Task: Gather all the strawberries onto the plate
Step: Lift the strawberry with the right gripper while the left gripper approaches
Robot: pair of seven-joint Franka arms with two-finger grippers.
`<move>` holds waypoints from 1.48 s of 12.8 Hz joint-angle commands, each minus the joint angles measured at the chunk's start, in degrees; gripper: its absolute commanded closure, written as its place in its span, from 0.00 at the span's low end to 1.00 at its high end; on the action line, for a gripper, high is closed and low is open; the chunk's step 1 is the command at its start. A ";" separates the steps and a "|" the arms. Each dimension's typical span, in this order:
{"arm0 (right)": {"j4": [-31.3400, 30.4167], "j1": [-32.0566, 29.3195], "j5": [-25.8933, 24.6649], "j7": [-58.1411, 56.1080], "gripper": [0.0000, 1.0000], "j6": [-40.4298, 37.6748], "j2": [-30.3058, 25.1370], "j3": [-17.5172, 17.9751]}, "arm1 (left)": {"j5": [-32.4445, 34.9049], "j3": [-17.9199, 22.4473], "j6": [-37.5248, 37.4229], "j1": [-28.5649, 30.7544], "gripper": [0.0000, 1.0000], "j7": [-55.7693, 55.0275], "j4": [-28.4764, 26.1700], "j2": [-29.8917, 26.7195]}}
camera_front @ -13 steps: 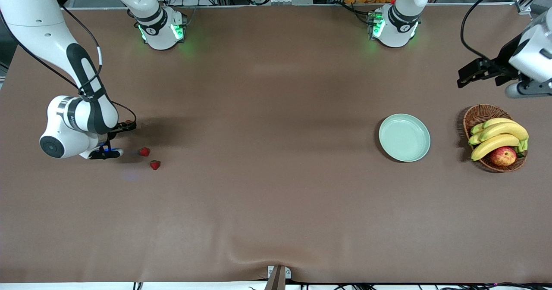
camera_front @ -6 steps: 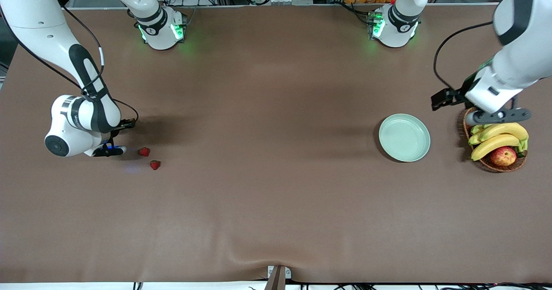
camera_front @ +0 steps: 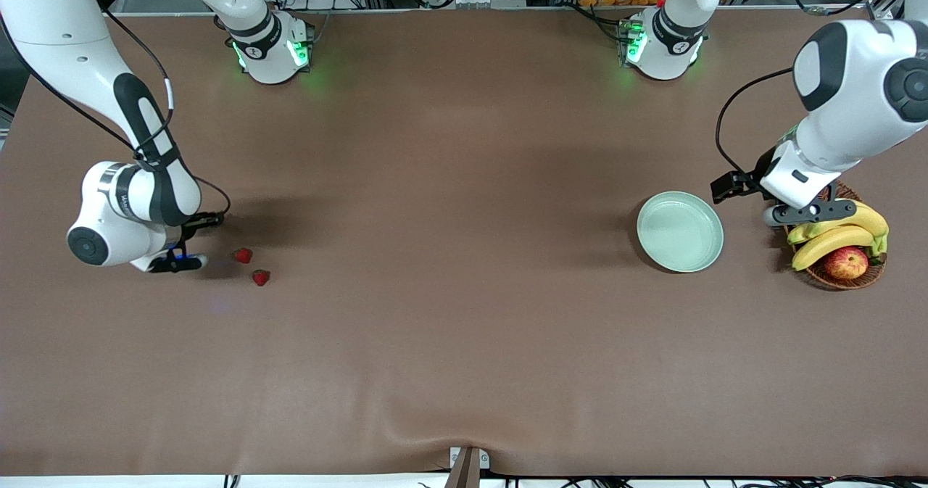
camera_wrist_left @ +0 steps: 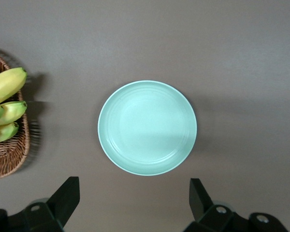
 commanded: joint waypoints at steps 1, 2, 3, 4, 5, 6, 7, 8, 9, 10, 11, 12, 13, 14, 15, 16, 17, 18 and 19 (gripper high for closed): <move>9.75 4.38 3.08 1.37 1.00 -7.74 -0.73 0.60 | 1.17 -0.47 2.73 0.73 0.00 -0.42 -0.86 1.39; 12.39 6.23 5.71 4.08 1.00 -10.03 -0.91 0.69 | 1.09 -0.55 3.08 0.73 0.00 -0.42 -0.69 2.17; 14.68 8.60 8.43 7.93 1.00 -11.62 -0.91 0.69 | 1.09 -0.64 3.78 0.55 0.00 -0.50 -0.60 2.88; 15.92 11.58 11.33 11.97 1.00 -11.89 -0.82 0.69 | 1.00 -0.73 4.23 0.38 0.00 -0.50 -0.42 3.41; 16.11 14.57 15.10 16.54 1.00 -11.64 -0.73 0.69 | 0.39 -0.90 4.75 0.11 0.00 -0.94 -0.16 4.28; 16.20 17.47 18.79 20.15 1.00 -11.37 -0.38 0.69 | 0.30 -1.08 5.98 -0.24 0.00 -1.99 -0.24 4.73; 16.20 20.81 22.75 22.19 1.00 -10.85 0.06 0.69 | 0.30 -1.60 7.12 -0.85 0.00 -3.56 -0.24 5.51; 16.20 24.06 27.05 22.82 1.00 -9.02 0.84 0.69 | 0.30 -2.57 8.35 -1.55 0.00 -6.28 -0.16 6.48; 16.11 26.36 30.66 22.74 1.00 -5.95 1.20 0.69 | 0.30 -4.06 10.01 -1.73 0.00 -9.61 -0.16 7.53; 16.11 29.16 32.96 22.82 1.00 -3.75 2.42 0.69 | 0.30 -5.90 11.77 -1.65 0.00 -12.60 -0.16 8.85; 16.11 32.24 35.50 22.91 1.00 -1.98 4.26 0.69 | 0.30 -7.05 13.53 -1.65 0.00 -15.50 -0.16 9.99; 16.11 34.97 39.10 22.82 1.00 0.99 6.02 0.69 | 0.30 -8.36 15.11 -1.73 0.00 -17.97 -0.16 11.22; 16.11 37.26 41.74 22.74 1.00 5.02 7.25 0.69 | 0.30 -9.42 16.78 -1.91 0.00 -19.56 -0.16 12.28; 16.02 39.19 42.12 22.65 1.00 7.94 8.57 0.69 | 0.30 -9.69 18.10 -2.17 0.00 -20.97 -0.16 13.33; 16.11 40.60 42.21 22.73 0.95 9.44 10.06 0.69 | 0.30 -10.13 19.42 -3.04 0.00 -22.55 -0.07 14.30; 16.11 41.58 42.38 22.91 0.88 9.98 10.95 0.69 | 0.30 -10.13 21.00 -4.10 0.00 -25.87 -0.07 15.44; 16.11 41.85 42.30 23.78 0.73 10.25 11.31 0.69 | 0.30 -10.22 22.58 -5.67 0.00 -29.30 0.28 16.85; 16.11 41.85 42.21 25.18 0.58 10.25 11.40 0.69 | 0.30 -10.22 24.17 -7.43 0.00 -32.90 0.81 18.43; 16.11 41.85 42.12 25.37 0.38 10.25 11.40 0.69 | 0.30 -10.22 24.88 -8.93 0.00 -36.42 2.12 20.53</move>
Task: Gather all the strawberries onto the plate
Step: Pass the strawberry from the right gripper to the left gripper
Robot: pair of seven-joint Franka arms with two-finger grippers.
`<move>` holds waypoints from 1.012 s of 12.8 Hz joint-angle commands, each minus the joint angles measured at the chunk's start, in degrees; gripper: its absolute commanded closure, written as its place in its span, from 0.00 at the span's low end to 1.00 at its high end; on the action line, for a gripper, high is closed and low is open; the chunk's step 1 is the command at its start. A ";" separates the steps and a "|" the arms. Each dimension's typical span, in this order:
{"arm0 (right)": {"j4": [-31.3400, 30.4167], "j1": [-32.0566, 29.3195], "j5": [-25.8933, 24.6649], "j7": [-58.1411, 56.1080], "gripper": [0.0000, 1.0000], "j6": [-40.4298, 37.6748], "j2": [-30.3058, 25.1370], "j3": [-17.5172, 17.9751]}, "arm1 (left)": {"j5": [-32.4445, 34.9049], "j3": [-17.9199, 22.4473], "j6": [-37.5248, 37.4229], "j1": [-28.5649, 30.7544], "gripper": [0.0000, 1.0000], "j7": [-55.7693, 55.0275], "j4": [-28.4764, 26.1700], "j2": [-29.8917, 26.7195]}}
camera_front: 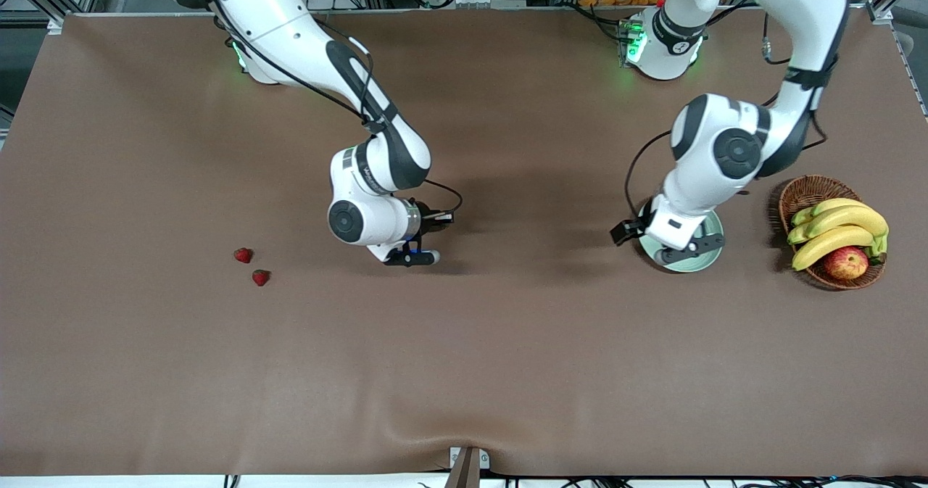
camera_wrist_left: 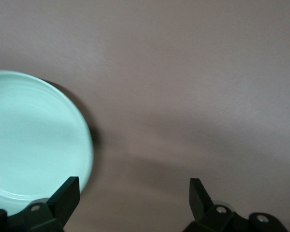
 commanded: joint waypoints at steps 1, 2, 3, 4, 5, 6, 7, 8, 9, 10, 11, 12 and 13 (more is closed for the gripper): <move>0.70 -0.18 0.42 1.26 0.25 -0.67 -0.54 -0.70 | 0.21 0.04 1.92 -4.49 0.00 -10.61 4.38 5.82; 0.79 -0.96 0.41 1.26 0.16 -0.67 -1.06 -0.70 | 0.21 0.04 1.92 -6.51 0.00 -15.27 6.66 7.58; 0.79 -1.92 0.41 1.17 0.08 -1.11 -2.37 -0.79 | 0.21 0.04 1.92 -8.45 0.00 -19.58 8.86 9.08; 0.62 -4.02 0.15 1.00 0.01 -1.46 -4.91 -0.88 | 0.21 0.04 1.92 -10.55 0.00 -23.36 12.10 11.18; 0.27 -6.39 0.06 0.82 0.00 -2.33 -7.11 -0.88 | 0.21 0.04 1.84 -12.92 0.00 -26.36 15.62 13.29; 0.26 -8.77 -0.63 0.65 0.00 -5.56 -8.27 -0.88 | 0.30 0.04 1.75 -15.21 0.00 -29.78 19.74 15.75; 0.26 -11.40 -2.38 0.65 0.00 -7.68 -8.97 -0.88 | 0.48 0.13 1.75 -17.67 0.00 -32.42 23.61 18.47; 0.26 -14.38 -5.01 0.65 0.00 -8.23 -9.50 -0.88 | 0.56 0.13 1.75 -20.13 0.00 -33.41 26.96 21.02; 0.26 -16.76 -8.95 0.65 0.00 -9.28 -9.86 -0.88 | 0.74 0.30 1.75 -22.33 0.00 -33.59 29.86 23.40; 0.26 -19.14 -14.56 0.30 0.00 -9.98 -9.95 -0.88 | 0.74 0.48 1.75 -24.27 0.01 -33.59 32.15 25.42; 0.26 -20.73 -19.75 -0.58 0.00 -10.08 -10.03 -0.88 | 0.83 0.65 1.75 -26.03 0.05 -33.59 34.00 26.92; 0.26 -22.31 -23.19 -1.63 0.00 -10.08 -9.95 -0.88 | 0.74 0.74 1.75 -27.70 0.10 -33.59 35.76 28.24; 0.26 -23.80 -25.58 -3.82 0.00 -9.99 -9.60 -0.88 | 0.83 0.83 1.75 -29.11 0.19 -33.59 37.08 29.65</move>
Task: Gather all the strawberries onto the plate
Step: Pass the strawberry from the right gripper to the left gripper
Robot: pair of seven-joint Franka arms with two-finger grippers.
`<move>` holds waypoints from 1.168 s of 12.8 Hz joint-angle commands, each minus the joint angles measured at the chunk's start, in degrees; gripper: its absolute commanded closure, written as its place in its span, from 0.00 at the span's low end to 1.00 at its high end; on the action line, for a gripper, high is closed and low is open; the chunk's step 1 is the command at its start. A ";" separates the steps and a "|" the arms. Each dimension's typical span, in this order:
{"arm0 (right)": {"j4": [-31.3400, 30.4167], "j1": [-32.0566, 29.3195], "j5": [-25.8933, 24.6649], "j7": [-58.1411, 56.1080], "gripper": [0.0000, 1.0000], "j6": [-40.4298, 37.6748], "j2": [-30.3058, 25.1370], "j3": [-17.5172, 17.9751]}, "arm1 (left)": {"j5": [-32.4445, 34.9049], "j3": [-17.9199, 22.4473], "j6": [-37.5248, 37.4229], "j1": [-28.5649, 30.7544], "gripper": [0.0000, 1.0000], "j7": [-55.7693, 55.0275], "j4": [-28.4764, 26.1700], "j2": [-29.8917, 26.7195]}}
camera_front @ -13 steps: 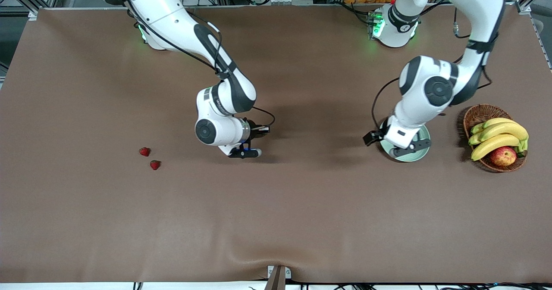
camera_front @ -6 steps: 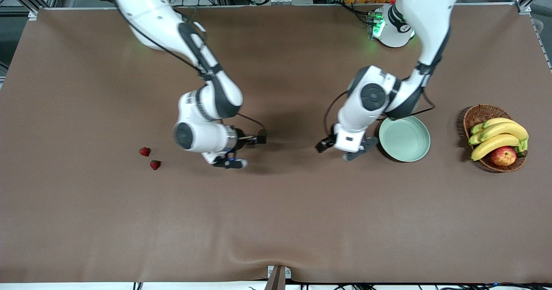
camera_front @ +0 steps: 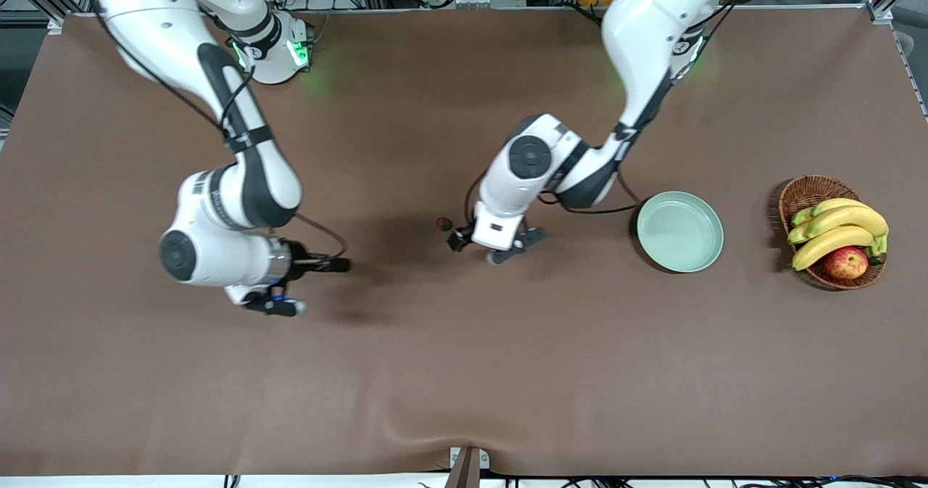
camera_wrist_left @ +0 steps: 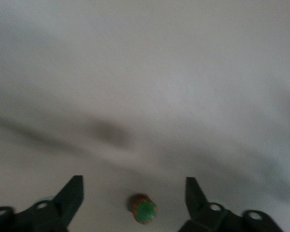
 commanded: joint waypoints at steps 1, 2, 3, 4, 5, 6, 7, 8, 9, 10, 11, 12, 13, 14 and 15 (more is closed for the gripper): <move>-1.12 -3.62 -6.47 -6.17 0.00 0.54 -0.19 1.10 | 0.84 0.96 -0.59 -3.93 0.22 -0.74 6.45 4.89; -1.12 -5.02 -7.09 -10.39 0.00 0.81 0.51 1.10 | 0.92 1.14 -0.59 -4.55 0.24 -0.74 6.89 5.94; -1.12 -6.17 -7.19 -13.65 0.00 1.77 1.04 0.92 | 1.01 1.40 -0.59 -4.99 0.27 -0.74 7.51 6.73; -1.20 -7.48 -7.27 -15.77 0.00 2.65 1.82 0.92 | 1.01 2.27 -0.50 -6.13 0.30 -0.65 7.60 7.09; -1.12 -8.19 -8.23 -17.10 0.00 3.09 2.53 0.92 | 1.01 3.50 -0.59 -7.01 0.32 -0.48 7.51 7.35; -1.12 -8.46 -10.94 -17.98 0.00 4.92 3.23 0.92 | 1.10 3.86 -0.59 -7.80 0.33 -0.48 7.51 7.71; -1.20 -9.25 -14.10 -18.08 0.00 7.73 4.02 0.92 | 1.10 3.87 -0.59 -8.07 0.33 -0.56 7.43 7.88; -1.21 -9.78 -15.35 -18.08 0.00 9.06 5.07 0.92 | 1.10 3.87 -0.59 -8.51 0.34 -0.57 7.34 7.88; -1.21 -9.78 -15.36 -18.08 0.00 9.25 5.69 1.01 | 1.10 3.87 -0.68 -8.95 0.35 -0.65 7.25 7.88; -1.21 -9.78 -15.36 -18.08 0.00 9.25 5.79 1.01 | 1.01 3.87 -0.76 -9.04 0.35 -0.65 7.25 7.97; -1.47 -9.70 -15.27 -17.99 0.00 9.25 5.96 1.01 | 1.10 3.87 -0.77 -10.00 0.37 -0.65 7.16 8.15; -1.82 -9.52 -15.19 -17.99 0.00 9.16 6.49 1.01 | 1.10 3.95 -0.94 -10.44 0.40 -0.65 6.90 8.06; -2.34 -9.52 -15.19 -17.99 0.00 8.90 6.75 1.01 | 1.19 3.95 -1.29 -10.44 0.43 -0.65 6.72 7.89; -2.96 -9.69 -15.19 -17.99 0.00 8.81 6.75 1.01 | 1.19 3.95 -2.42 -10.44 0.47 -0.39 6.81 7.88; -3.14 -9.61 -15.19 -17.99 0.00 8.63 6.75 1.01 | 1.19 3.95 -2.96 -10.27 0.50 -0.22 6.72 7.88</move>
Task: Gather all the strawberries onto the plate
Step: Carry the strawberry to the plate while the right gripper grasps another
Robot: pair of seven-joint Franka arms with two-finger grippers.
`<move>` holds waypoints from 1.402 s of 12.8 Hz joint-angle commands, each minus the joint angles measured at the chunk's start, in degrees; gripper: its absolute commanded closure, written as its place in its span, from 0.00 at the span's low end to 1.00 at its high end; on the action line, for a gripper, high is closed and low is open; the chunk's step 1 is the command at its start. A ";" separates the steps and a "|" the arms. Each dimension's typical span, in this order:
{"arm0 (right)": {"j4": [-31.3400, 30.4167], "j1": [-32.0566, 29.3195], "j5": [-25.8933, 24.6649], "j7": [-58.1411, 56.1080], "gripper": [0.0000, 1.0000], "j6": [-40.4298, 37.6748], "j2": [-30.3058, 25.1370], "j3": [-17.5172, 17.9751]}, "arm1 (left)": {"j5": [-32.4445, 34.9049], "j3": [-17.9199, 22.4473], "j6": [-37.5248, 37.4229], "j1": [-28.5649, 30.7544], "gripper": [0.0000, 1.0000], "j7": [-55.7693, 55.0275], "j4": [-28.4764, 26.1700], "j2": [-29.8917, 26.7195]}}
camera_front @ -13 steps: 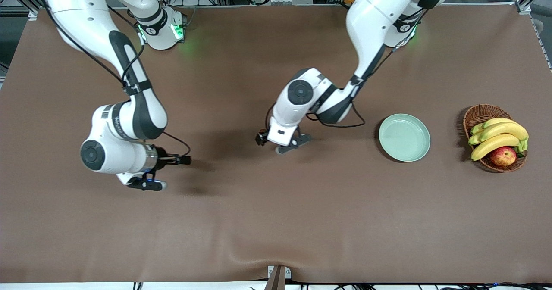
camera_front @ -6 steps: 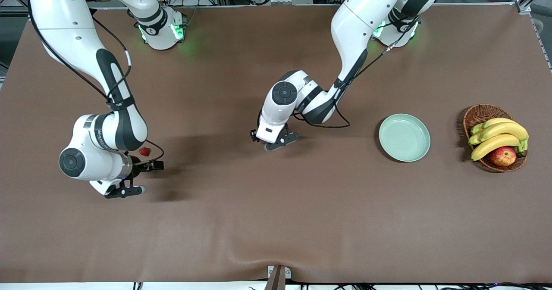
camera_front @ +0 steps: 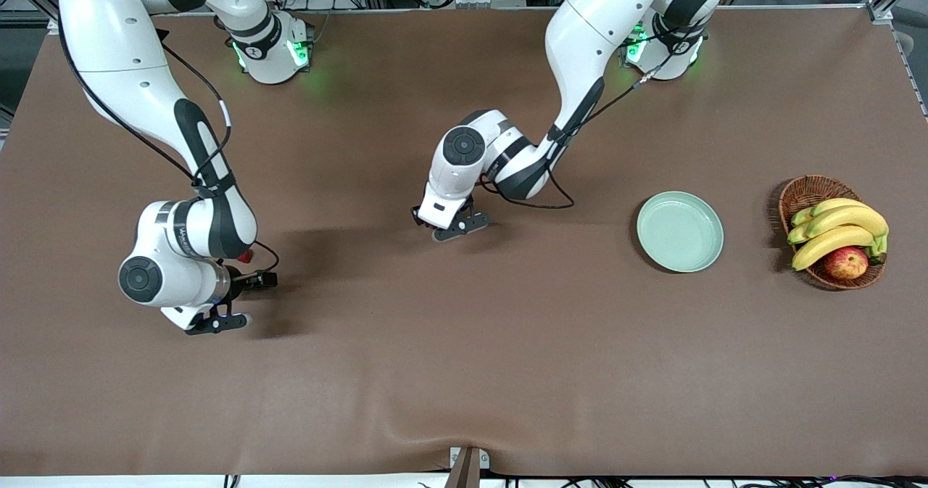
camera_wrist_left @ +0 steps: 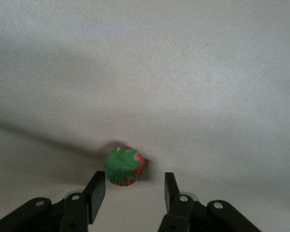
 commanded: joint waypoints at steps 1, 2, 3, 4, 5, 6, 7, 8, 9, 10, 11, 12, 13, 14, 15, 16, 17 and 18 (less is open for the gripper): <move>-1.20 -0.62 -1.05 -0.53 0.03 -0.25 -0.30 0.72 | 1.52 0.79 -1.78 -0.24 0.50 -0.26 1.18 0.42; -1.55 -0.62 -1.05 -0.53 0.08 -0.25 -0.30 0.72 | 2.57 0.79 -1.86 0.02 0.50 -0.17 1.18 0.24; -1.81 -0.62 -1.05 -0.61 0.18 -0.43 -0.30 0.72 | 2.93 0.79 -2.04 0.20 0.50 -0.17 1.18 0.24; -1.81 -0.53 -1.05 -0.79 0.35 -0.78 -0.30 0.72 | 2.93 0.87 -2.13 0.20 0.49 -0.17 1.27 0.33; -1.73 -0.35 -1.05 -0.79 0.49 -0.78 -0.30 0.72 | 2.93 0.88 -2.13 0.29 0.49 -0.17 1.44 0.33; -1.64 -0.35 -0.96 -0.79 0.68 -0.78 -0.39 0.72 | 2.93 0.79 -2.13 0.29 0.50 -0.17 1.45 0.42; -1.46 -0.27 -0.96 -0.70 0.87 -0.78 -0.48 0.72 | 2.93 0.87 -2.04 0.29 0.57 -0.17 1.45 0.50; -1.38 -0.35 -0.87 -0.79 1.00 -0.78 -0.65 0.72 | 3.02 0.79 -2.13 0.20 0.76 -0.17 1.36 0.51; -1.11 -0.35 -0.70 -0.79 1.00 -1.13 -0.92 0.81 | 3.02 0.79 -2.22 0.29 1.00 -0.17 1.18 0.24; 0.54 -0.18 -0.61 -0.88 1.00 -2.79 -1.27 1.07 | 3.02 0.87 -2.83 0.29 1.00 -0.17 1.01 -0.02; 3.43 -0.09 -0.52 -0.88 1.00 -6.63 -1.44 1.16 | 3.02 0.88 -4.31 0.90 1.00 -0.17 1.09 -0.63; 6.68 0.09 0.09 -0.70 1.00 -11.63 -1.97 1.34 | 3.11 0.88 -6.59 2.21 1.00 -0.17 1.01 -2.29; 9.93 0.17 1.57 -0.62 1.00 -16.29 -2.15 1.34 | 3.20 0.79 -11.40 4.31 1.00 -0.25 1.01 -5.53; 12.49 0.61 3.33 -0.62 1.00 -20.08 -2.24 1.34 | 3.20 0.70 -16.49 5.64 1.00 -0.43 1.01 -8.52; 14.25 1.48 5.17 -0.62 1.00 -22.55 -2.24 1.51 | 3.20 0.70 -22.46 8.35 1.00 0.26 0.57 -11.51; 14.88 2.19 7.63 -0.44 1.00 -23.27 -2.32 2.12 | 3.28 0.70 -27.83 11.25 1.00 0.88 -0.22 -14.15; 14.89 3.33 11.22 0.08 1.00 -23.28 -2.41 2.48 | 3.28 0.70 -33.01 14.15 1.00 3.67 -1.62 -16.78; 14.89 5.25 16.65 2.35 1.00 -23.19 -2.41 2.48 | 3.37 0.79 -37.15 17.66 1.00 6.92 -3.20 -18.81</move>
